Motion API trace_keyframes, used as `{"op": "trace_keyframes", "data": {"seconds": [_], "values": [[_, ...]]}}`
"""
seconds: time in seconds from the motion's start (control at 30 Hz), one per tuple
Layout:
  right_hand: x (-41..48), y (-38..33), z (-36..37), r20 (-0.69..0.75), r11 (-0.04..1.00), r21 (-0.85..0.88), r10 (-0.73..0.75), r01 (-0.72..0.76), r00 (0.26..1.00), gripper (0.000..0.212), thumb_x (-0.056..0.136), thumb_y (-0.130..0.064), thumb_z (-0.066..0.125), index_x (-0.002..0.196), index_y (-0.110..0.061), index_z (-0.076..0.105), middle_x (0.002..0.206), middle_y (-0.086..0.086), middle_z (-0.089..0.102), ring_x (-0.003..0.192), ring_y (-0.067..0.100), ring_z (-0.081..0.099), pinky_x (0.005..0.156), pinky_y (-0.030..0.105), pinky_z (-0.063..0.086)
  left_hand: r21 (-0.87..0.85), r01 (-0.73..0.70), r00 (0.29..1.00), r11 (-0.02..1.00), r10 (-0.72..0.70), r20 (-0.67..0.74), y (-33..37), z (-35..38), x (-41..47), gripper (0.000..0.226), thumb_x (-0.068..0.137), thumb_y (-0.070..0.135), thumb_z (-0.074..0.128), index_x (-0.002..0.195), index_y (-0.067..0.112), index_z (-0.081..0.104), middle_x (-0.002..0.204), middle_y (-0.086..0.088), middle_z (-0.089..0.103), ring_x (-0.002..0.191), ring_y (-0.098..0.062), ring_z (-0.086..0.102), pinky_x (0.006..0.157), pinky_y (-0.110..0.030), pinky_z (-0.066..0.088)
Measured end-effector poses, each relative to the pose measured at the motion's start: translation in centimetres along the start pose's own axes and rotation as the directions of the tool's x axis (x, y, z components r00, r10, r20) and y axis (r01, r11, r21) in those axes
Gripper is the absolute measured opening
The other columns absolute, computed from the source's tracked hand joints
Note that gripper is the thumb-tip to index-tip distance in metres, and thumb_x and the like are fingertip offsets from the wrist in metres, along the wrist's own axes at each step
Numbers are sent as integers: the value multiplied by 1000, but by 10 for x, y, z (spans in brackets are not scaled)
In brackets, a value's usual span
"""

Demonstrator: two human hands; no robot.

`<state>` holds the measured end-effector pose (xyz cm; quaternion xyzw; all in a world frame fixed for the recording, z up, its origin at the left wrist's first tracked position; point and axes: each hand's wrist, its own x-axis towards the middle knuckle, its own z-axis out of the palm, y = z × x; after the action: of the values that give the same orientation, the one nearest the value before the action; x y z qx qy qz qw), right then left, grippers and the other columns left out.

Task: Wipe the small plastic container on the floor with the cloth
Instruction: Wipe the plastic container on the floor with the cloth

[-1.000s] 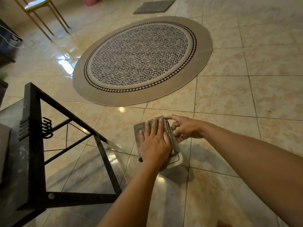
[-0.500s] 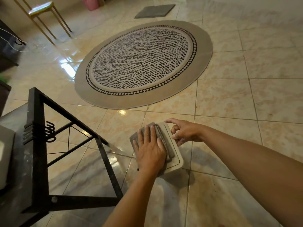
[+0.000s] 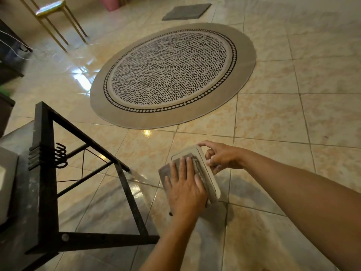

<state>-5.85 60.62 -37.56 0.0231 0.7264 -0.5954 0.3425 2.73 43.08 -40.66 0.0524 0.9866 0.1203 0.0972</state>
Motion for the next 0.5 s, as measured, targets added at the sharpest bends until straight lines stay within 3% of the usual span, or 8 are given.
{"op": "trace_keyframes", "data": {"seconds": [0.17, 0.33, 0.43, 0.5], "values": [[2, 2, 2, -11, 1000, -28, 1, -1, 1000, 81, 88, 18, 50, 153, -24, 28, 86, 9, 50, 74, 19, 60, 67, 35, 58, 6, -26, 1000, 1000, 27, -14, 18, 1, 24, 63, 98, 45, 1, 156, 29, -15, 165, 4, -19, 149, -26, -25, 122, -54, -8], [2, 1, 0, -10, 1000, -19, 12, -12, 1000, 81, 88, 16, 54, 153, -27, 28, 90, 11, 52, 72, 19, 60, 68, 35, 60, -178, -65, 998, 982, 59, -37, -12, -30, 42, 56, 105, 43, 21, 159, 33, 7, 165, 8, -12, 150, -20, -23, 123, -49, -7], [5, 3, -2, 4, 1000, 0, 5, -5, 1000, 81, 89, 17, 52, 153, -25, 28, 87, 9, 51, 74, 20, 59, 70, 38, 60, -102, -62, 997, 993, 65, 30, -31, -26, 28, 60, 104, 53, 21, 157, 40, -2, 165, 8, -17, 147, -23, -29, 117, -43, -13], [5, 3, -1, 13, 1000, 0, 2, -2, 1000, 82, 88, 18, 52, 153, -25, 27, 86, 9, 52, 76, 21, 61, 72, 40, 61, -16, -98, 995, 995, 99, 31, -26, -13, 20, 64, 101, 61, 13, 156, 41, -13, 164, 5, -22, 146, -28, -34, 118, -47, -18]]}}
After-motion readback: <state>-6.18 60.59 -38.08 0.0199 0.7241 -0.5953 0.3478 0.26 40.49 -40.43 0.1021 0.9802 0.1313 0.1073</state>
